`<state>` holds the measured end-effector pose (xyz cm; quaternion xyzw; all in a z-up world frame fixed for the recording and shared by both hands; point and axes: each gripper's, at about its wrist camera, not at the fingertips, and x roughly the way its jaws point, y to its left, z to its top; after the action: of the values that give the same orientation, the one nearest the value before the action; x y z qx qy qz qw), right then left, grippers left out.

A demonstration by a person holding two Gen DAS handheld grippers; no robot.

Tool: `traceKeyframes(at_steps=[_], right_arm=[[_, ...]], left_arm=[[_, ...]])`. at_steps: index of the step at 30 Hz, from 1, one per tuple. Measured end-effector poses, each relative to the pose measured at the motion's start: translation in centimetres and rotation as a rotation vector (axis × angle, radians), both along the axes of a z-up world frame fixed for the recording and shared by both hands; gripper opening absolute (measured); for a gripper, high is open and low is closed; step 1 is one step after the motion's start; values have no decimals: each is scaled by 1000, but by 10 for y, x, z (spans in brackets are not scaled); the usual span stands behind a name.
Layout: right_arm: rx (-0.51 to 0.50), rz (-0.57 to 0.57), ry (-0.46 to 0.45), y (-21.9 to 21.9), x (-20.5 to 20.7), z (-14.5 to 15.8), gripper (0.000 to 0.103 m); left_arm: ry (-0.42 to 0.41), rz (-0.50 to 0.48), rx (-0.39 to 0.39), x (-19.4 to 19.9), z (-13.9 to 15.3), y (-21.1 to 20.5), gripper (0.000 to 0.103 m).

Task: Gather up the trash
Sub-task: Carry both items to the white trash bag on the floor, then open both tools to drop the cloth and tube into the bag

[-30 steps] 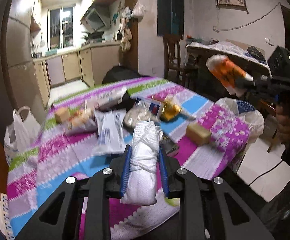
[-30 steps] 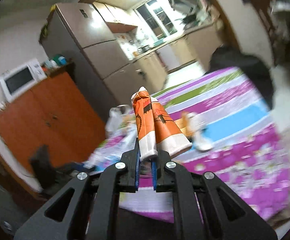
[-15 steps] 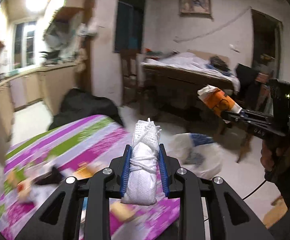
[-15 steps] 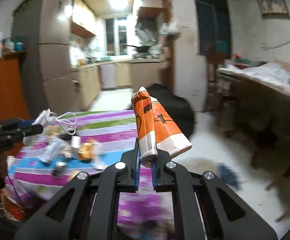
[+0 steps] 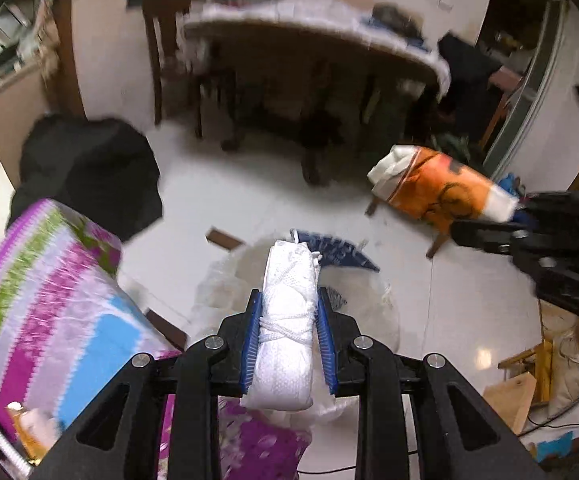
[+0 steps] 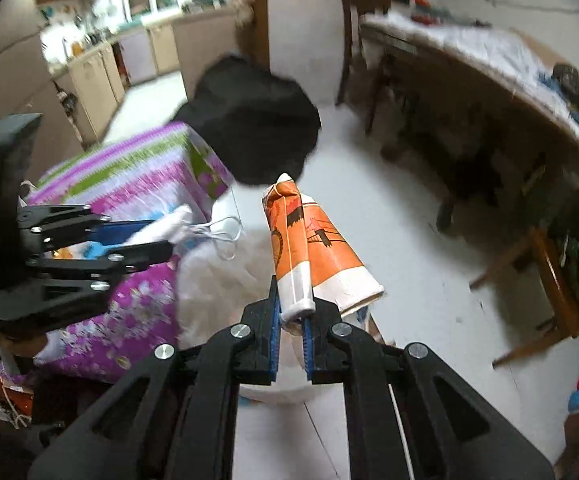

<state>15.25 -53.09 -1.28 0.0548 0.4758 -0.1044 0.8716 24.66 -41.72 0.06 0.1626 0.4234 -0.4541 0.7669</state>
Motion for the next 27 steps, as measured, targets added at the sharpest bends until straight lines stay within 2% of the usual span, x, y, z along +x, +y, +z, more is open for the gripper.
traceKeyframes(at_steps=[4, 9, 17, 18, 20, 22, 27], right_arm=[[35, -6, 102, -8, 18, -21, 8], [50, 1, 189, -7, 35, -36, 7], [47, 5, 209, -11, 48, -48, 10], [37, 2, 201, -10, 49, -49, 10], [49, -1, 202, -14, 54, -53, 10], [44, -6, 211, -15, 57, -60, 10], [30, 1, 247, -11, 58, -74, 10]], left_arm=[[37, 10, 60, 11, -33, -18, 27], [57, 5, 100, 14, -55, -23, 27], [61, 19, 108, 24, -73, -26, 29], [64, 27, 106, 27, -75, -25, 30], [76, 46, 105, 32, -81, -24, 47], [75, 64, 103, 36, -83, -22, 54], [52, 60, 114, 35, -86, -20, 54]])
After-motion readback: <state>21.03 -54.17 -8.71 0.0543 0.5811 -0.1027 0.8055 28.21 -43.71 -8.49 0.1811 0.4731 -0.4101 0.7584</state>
